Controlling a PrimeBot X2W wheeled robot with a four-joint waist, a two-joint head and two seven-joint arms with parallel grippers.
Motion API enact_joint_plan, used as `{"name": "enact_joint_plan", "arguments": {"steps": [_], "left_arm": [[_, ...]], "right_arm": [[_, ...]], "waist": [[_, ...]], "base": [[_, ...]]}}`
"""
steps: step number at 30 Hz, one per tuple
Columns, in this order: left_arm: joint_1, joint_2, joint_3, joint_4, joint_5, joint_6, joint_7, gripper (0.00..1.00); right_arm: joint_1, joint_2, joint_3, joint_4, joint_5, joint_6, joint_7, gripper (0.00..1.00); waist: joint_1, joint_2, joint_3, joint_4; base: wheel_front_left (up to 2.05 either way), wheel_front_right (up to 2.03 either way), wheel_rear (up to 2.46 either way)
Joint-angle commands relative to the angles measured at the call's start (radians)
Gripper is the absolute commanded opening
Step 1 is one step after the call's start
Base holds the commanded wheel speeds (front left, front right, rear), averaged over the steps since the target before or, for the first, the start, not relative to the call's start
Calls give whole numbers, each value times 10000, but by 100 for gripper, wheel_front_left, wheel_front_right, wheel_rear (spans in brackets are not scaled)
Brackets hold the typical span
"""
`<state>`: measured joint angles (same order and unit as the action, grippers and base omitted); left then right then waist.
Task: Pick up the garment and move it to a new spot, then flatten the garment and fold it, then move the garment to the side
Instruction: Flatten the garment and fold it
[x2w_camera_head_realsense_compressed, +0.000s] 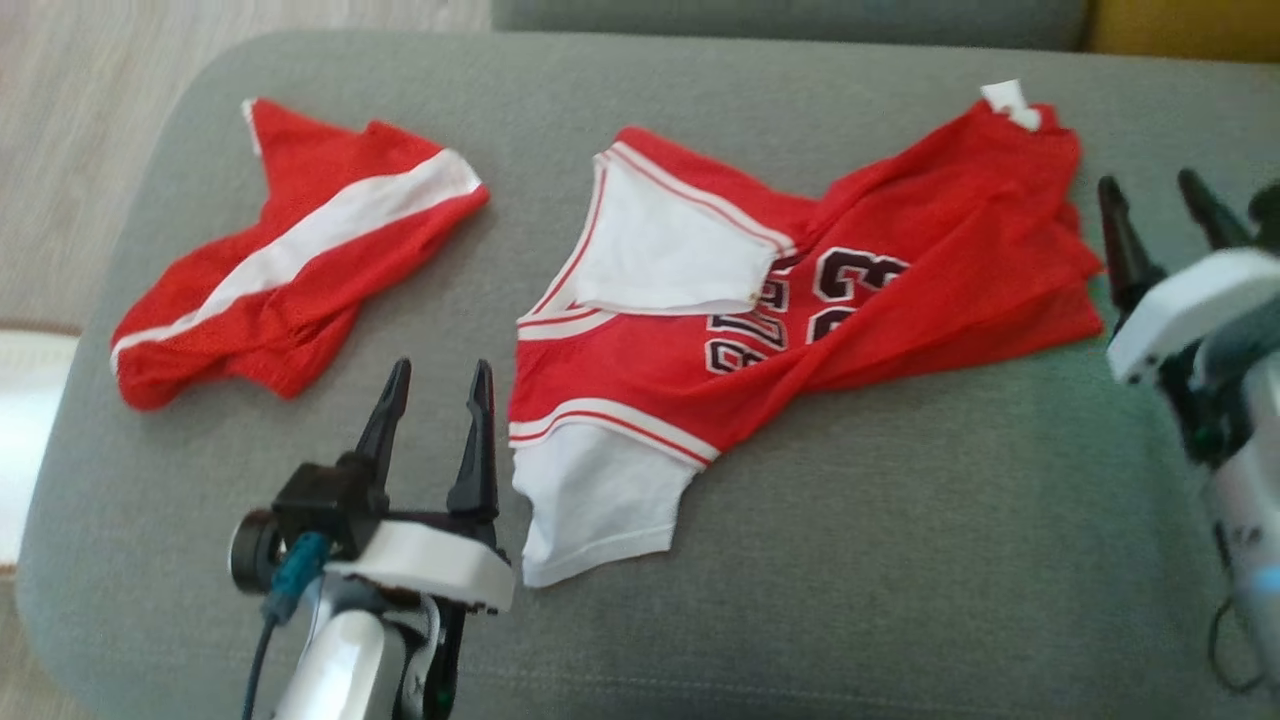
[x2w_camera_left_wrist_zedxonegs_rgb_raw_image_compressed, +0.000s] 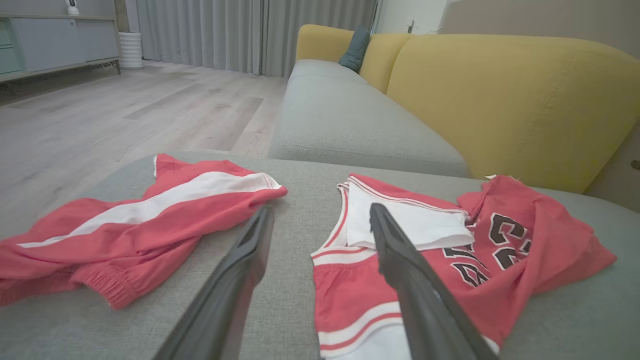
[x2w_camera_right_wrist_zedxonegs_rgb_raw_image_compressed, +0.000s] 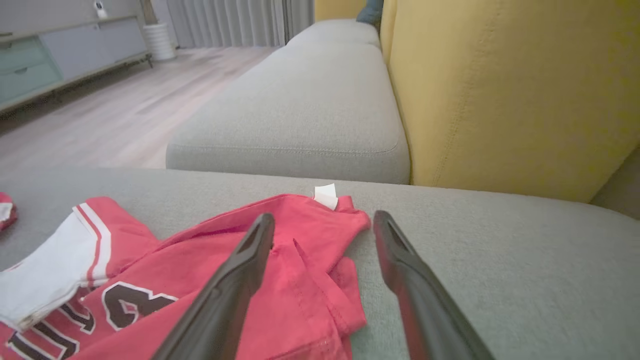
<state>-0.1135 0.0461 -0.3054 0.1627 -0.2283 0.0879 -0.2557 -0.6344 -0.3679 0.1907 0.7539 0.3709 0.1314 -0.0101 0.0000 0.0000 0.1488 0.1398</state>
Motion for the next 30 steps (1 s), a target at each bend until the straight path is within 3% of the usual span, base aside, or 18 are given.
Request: {"name": "enact_joint_plan", "arguments": {"steps": [1,8,14,30], "left_arm": [[-112,41,440,-274,131,1,-61,100],[518,41,499,611,276,-279,-61,100],[638,41,655,1107,399,-413,-61,100],[-273,78,13,4567,947,-539,-12,100]], "right_arm": [[437,114,-168,-680,80,-7,-399,100],[2629,1170,-1448,-2607,-443,-7,-1135,100],[3761,2062,-2167,-4113,-1112,-7,-781,100],[4298,2561,-2514,-5998,-1643,-7,173,100]], "waist": [[0,0,-364,-341],[0,0,-874,-637],[0,0,-979,-852],[0,0,-894,-1218]], "base": [[0,0,0],[0,0,0],[0,0,0],[0,0,0]]}}
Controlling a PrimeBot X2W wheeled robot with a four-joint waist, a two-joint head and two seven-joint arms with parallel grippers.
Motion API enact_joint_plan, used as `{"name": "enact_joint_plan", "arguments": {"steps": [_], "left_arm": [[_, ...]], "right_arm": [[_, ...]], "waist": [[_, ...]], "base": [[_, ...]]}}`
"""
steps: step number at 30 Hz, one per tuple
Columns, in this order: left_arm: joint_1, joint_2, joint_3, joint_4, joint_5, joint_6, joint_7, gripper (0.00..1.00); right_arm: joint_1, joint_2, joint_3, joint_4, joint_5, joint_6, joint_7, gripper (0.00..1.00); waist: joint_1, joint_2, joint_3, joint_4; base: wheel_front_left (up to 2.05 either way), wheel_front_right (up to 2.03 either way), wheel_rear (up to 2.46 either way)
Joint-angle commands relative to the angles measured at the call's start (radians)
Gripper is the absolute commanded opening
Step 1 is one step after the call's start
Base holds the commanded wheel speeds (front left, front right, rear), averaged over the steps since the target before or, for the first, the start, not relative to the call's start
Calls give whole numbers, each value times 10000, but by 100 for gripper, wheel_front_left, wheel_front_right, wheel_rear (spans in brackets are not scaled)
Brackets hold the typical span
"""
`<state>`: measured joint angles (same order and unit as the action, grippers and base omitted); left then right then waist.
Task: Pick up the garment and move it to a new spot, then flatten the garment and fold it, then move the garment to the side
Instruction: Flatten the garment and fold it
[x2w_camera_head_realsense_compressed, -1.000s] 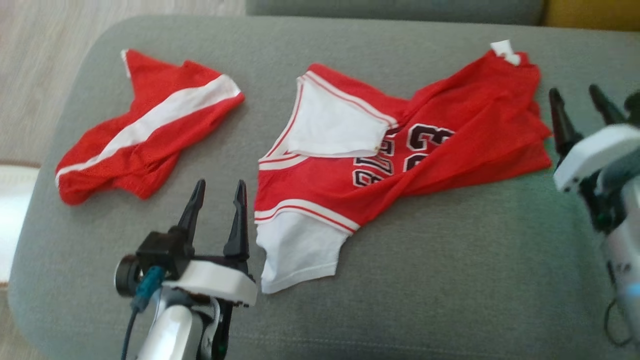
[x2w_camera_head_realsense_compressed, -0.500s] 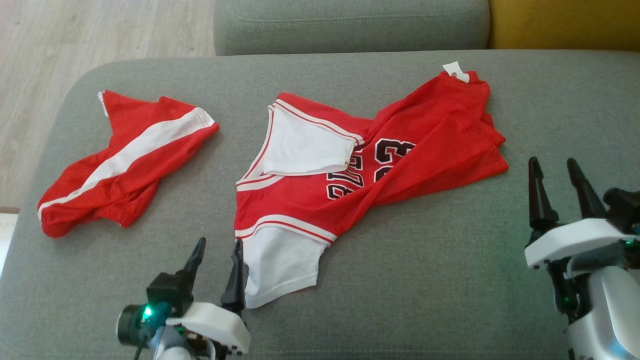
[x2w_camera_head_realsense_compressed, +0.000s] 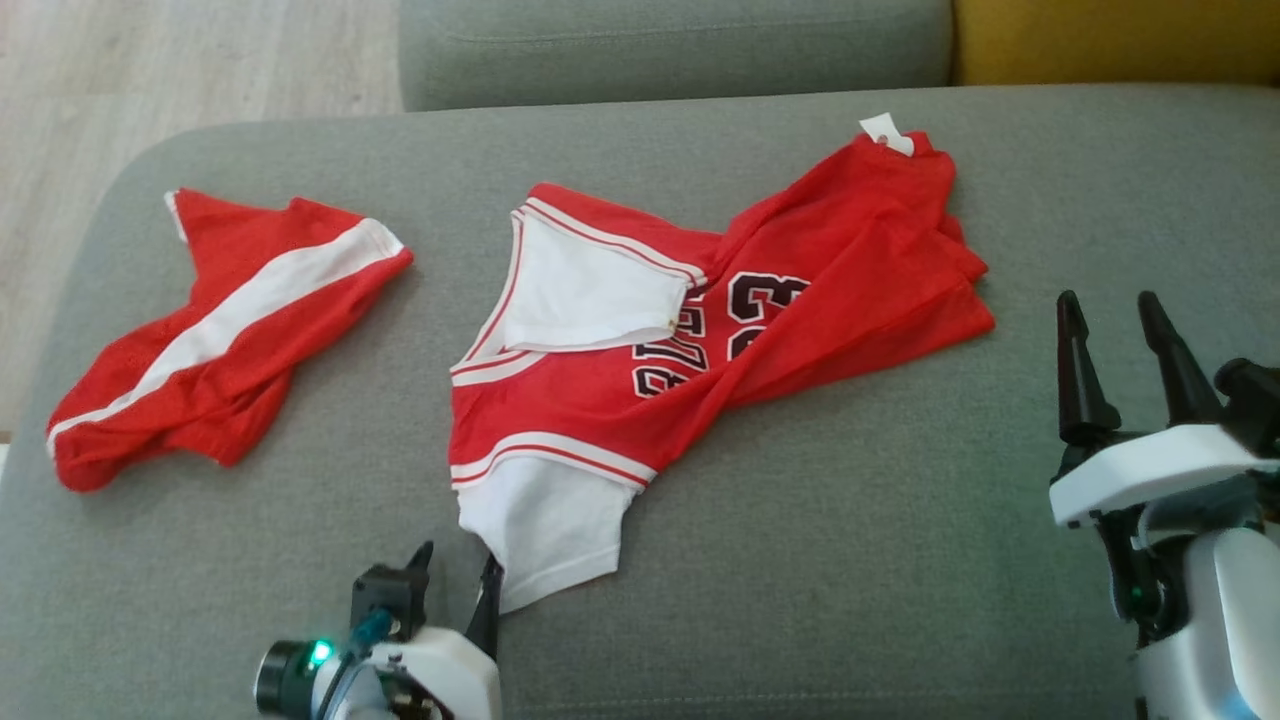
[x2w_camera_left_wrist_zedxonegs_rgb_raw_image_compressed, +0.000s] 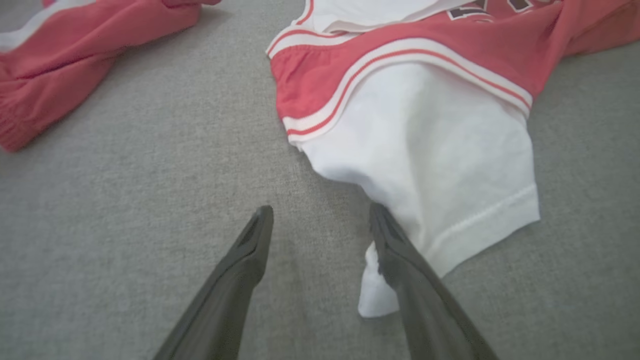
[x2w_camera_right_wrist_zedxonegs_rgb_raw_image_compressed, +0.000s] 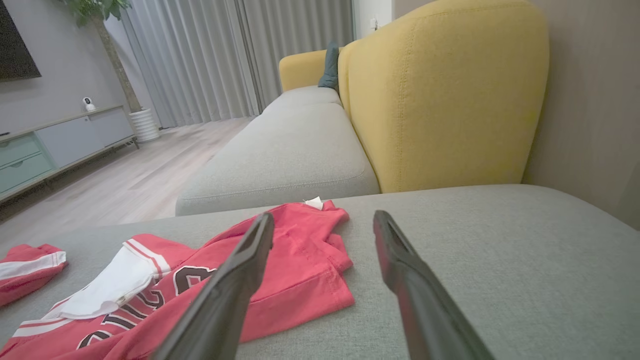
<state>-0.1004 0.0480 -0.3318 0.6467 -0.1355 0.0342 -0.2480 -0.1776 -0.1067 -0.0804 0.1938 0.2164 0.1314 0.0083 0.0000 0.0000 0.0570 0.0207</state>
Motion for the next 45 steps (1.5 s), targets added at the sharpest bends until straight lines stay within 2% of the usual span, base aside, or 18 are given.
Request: {"name": "enact_joint_plan", "arguments": {"steps": [1,14,15,16,20,24,30,34,41,45], "left_arm": [[-500,57,253,-142,18,-3,-92,100],[-1200,29,-456,1053,-375,-657,-118,100],[-1228,28,-547,1148,-398,-732,-110,34],[-1268,27,-627,1235,-428,-803,-105,0],[-1441,25,-799,1376,-575,-857,-111,0],[-1552,24,-620,1039,-770,-590,-129,0],[-1235,69,194,-1131,-710,61,-134,0],[-827,84,742,-2559,-550,275,-135,0],[-365,63,1286,-3986,-324,379,-136,0],[-123,49,1333,-3993,-274,259,-136,0]], "right_arm": [[-270,-51,189,-472,-115,-7,28,100],[-376,-17,-59,-867,-316,-7,264,100],[-391,-5,-61,-863,-337,-7,270,100],[-408,5,-64,-855,-354,-7,276,100],[-479,8,-133,-781,-425,-7,297,100],[-574,20,-280,-723,-529,-7,340,100],[-649,94,-401,-631,-640,-7,310,100],[-619,165,-367,-545,-652,-7,266,100],[-580,238,-341,-405,-639,-7,213,100],[-572,266,-247,-291,-633,-7,228,100]], "waist": [[0,0,64,-72],[0,0,414,-336],[0,0,429,-334],[0,0,439,-328],[0,0,446,-264],[0,0,408,-177],[0,0,289,-17],[0,0,190,82],[0,0,92,216],[0,0,55,281]], "base": [[0,0,0],[0,0,0],[0,0,0],[0,0,0],[0,0,0],[0,0,0],[0,0,0],[0,0,0],[0,0,0],[0,0,0]]}}
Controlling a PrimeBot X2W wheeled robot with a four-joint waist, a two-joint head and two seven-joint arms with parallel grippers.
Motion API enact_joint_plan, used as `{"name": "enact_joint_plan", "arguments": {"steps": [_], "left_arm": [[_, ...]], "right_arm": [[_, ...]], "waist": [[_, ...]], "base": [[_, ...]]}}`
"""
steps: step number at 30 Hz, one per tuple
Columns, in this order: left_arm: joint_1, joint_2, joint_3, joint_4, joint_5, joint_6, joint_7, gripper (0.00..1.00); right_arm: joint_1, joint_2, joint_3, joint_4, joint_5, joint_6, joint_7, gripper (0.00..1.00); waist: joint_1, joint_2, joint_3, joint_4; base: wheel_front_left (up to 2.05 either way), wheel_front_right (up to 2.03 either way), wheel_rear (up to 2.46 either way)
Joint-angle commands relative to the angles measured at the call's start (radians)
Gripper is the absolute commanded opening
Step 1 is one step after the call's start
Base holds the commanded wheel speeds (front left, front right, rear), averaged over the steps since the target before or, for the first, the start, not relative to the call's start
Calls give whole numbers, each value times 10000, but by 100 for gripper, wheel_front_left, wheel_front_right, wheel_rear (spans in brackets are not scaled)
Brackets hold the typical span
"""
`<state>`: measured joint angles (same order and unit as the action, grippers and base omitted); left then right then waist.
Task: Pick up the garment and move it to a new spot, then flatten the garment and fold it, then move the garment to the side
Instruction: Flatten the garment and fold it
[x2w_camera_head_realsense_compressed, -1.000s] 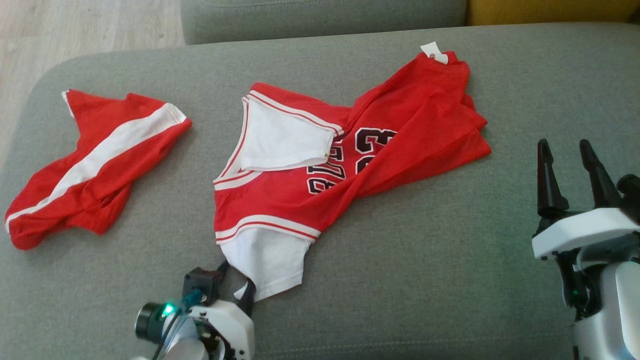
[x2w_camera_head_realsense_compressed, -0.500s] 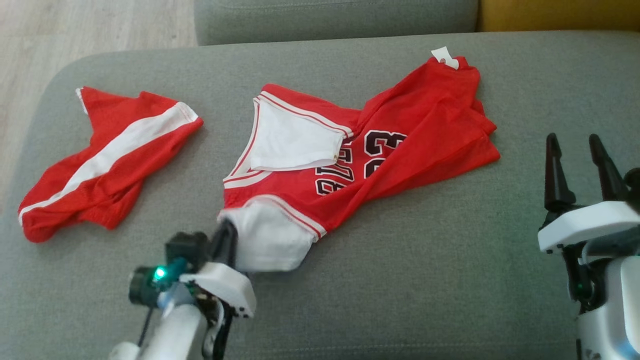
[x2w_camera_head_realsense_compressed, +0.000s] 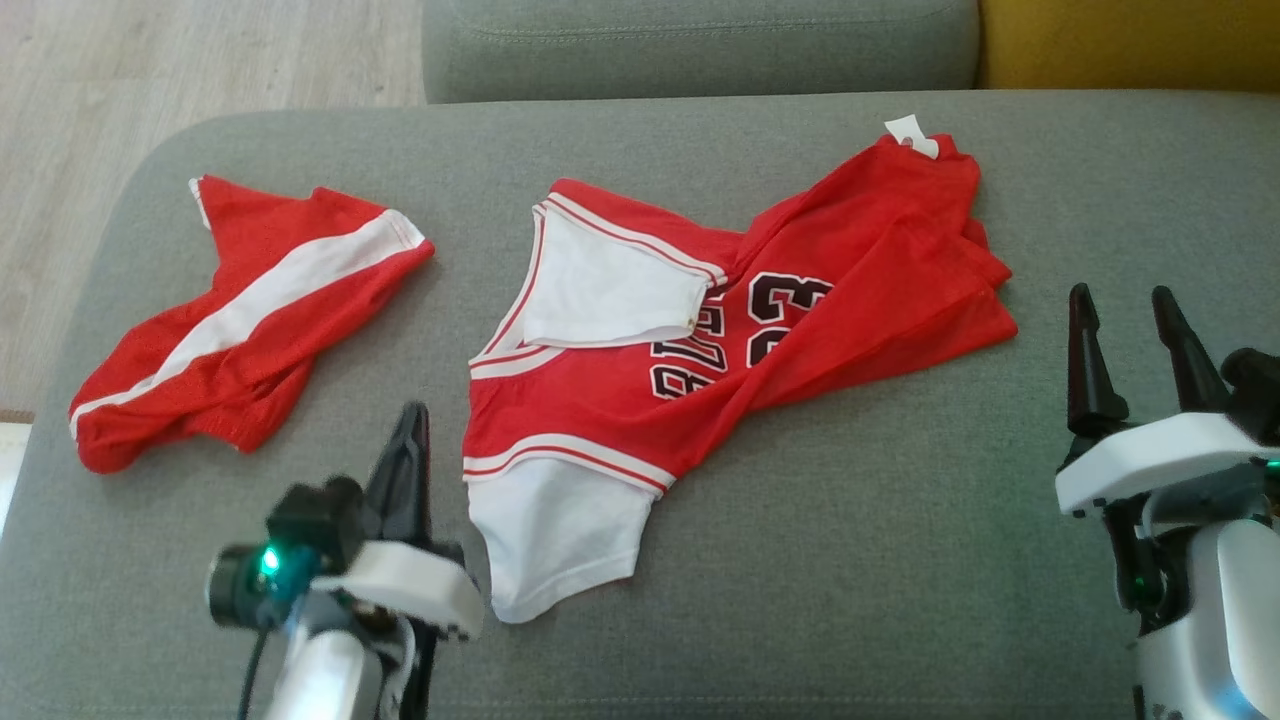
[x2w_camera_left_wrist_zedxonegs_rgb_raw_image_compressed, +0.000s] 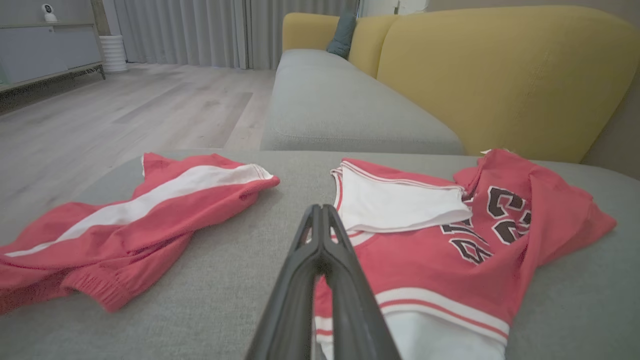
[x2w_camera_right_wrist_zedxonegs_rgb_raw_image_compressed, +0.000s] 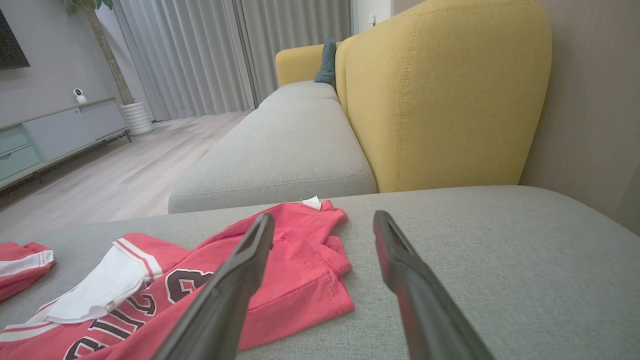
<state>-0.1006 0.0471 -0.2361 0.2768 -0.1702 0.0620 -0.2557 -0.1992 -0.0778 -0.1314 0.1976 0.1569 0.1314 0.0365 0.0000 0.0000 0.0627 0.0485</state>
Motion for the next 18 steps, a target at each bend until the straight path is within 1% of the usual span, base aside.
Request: {"name": "enact_joint_plan", "arguments": {"steps": [1,4,8,9,10,11,15,18], "left_arm": [[-45,56,328,-152,61,-74,-60,0],[40,50,215,136,89,-186,-60,0],[143,41,420,-186,42,-50,-60,0],[241,38,610,-566,-13,27,-60,58],[307,37,680,-796,-86,32,-60,96],[384,36,715,-1007,-168,16,-60,100],[748,34,865,-1729,-468,105,-60,100],[1057,34,780,-2021,-588,118,-60,100]], "right_arm": [[-353,-17,273,-312,-34,-7,-54,100],[-328,0,291,-263,-20,-7,-67,100],[-246,21,335,-216,1,-7,-148,100],[-177,36,346,-211,40,-7,-243,100],[-135,48,360,-223,76,-7,-309,100],[-84,61,376,-242,125,-7,-378,100],[234,120,440,-308,270,-7,-640,100],[575,184,490,-375,461,-7,-859,100]], "waist": [[0,0,0,15],[0,0,11,52],[0,0,-32,121],[0,0,-105,174],[0,0,-145,196],[0,0,-190,225],[0,0,-400,335],[0,0,-551,393]], "base": [[0,0,0],[0,0,0],[0,0,0],[0,0,0],[0,0,0],[0,0,0],[0,0,0],[0,0,0]]}}
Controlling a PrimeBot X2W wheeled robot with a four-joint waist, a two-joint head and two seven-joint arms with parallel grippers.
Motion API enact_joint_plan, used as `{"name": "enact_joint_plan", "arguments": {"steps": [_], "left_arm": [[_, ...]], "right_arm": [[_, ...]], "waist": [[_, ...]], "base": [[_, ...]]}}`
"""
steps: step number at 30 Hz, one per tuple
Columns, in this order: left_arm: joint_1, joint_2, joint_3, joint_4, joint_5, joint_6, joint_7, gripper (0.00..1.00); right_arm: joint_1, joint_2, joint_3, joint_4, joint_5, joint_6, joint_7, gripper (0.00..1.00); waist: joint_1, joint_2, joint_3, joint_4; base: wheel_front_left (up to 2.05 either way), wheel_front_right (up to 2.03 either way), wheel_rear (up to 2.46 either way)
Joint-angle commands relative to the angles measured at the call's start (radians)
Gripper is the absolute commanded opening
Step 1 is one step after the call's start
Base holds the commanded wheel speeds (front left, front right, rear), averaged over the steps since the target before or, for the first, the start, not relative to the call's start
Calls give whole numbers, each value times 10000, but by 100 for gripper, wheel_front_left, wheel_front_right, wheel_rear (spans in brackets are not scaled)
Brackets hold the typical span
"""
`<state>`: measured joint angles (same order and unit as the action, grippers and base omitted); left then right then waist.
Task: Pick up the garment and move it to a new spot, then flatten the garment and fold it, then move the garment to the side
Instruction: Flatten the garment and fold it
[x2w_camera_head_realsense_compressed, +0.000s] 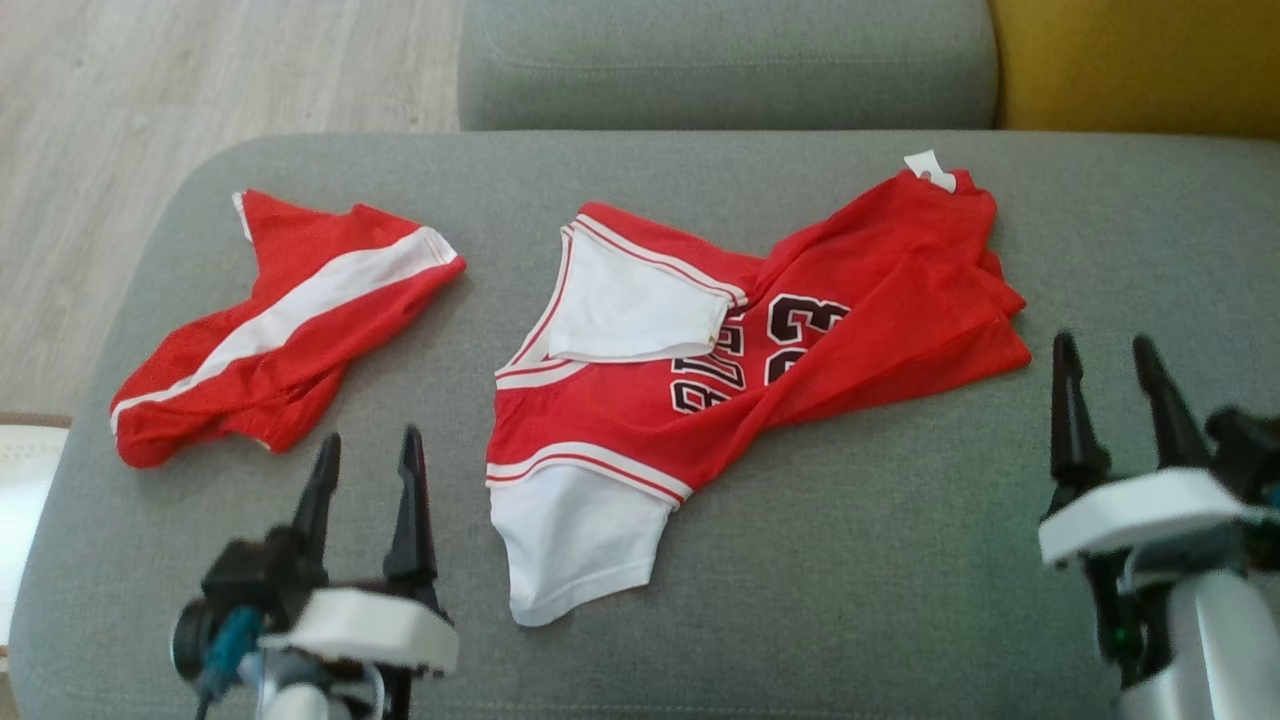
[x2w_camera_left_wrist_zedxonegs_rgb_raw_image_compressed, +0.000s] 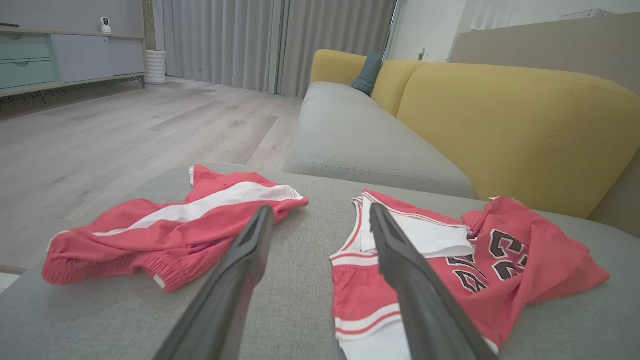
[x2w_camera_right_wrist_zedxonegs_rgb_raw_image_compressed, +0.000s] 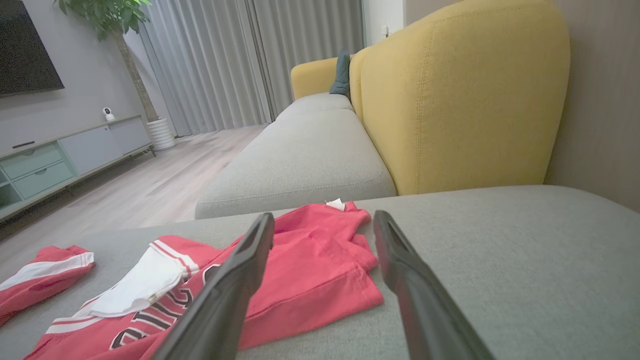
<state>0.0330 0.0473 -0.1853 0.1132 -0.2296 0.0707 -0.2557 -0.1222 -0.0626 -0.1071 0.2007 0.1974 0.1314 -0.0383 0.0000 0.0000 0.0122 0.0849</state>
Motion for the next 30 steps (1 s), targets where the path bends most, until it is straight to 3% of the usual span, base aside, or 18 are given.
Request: {"name": "enact_joint_plan", "arguments": {"steps": [1,9,15,19,25,30], "left_arm": [[-185,31,227,-455,-35,38,-60,100],[12,31,104,-604,-246,159,-60,100],[-133,30,53,-359,-236,-31,-60,100],[-118,30,-372,513,-418,-249,-60,100],[-756,30,-1308,2892,-775,-725,-30,100],[-1298,30,-1688,3969,-1124,-758,-29,100]], "right_arm": [[-81,52,275,-434,122,-7,-175,100],[337,115,400,-524,297,-7,-349,100],[216,121,452,-606,294,-7,-331,100],[171,122,503,-615,313,-7,-340,100],[63,122,560,-586,274,-7,-337,100],[-1,123,541,-555,233,-7,-353,100]], "waist": [[0,0,-72,32],[0,0,-85,-108],[0,0,54,-242],[0,0,193,-340],[0,0,514,-576],[0,0,693,-703]], "base": [[0,0,0],[0,0,0],[0,0,0],[0,0,0],[0,0,0],[0,0,0]]}}
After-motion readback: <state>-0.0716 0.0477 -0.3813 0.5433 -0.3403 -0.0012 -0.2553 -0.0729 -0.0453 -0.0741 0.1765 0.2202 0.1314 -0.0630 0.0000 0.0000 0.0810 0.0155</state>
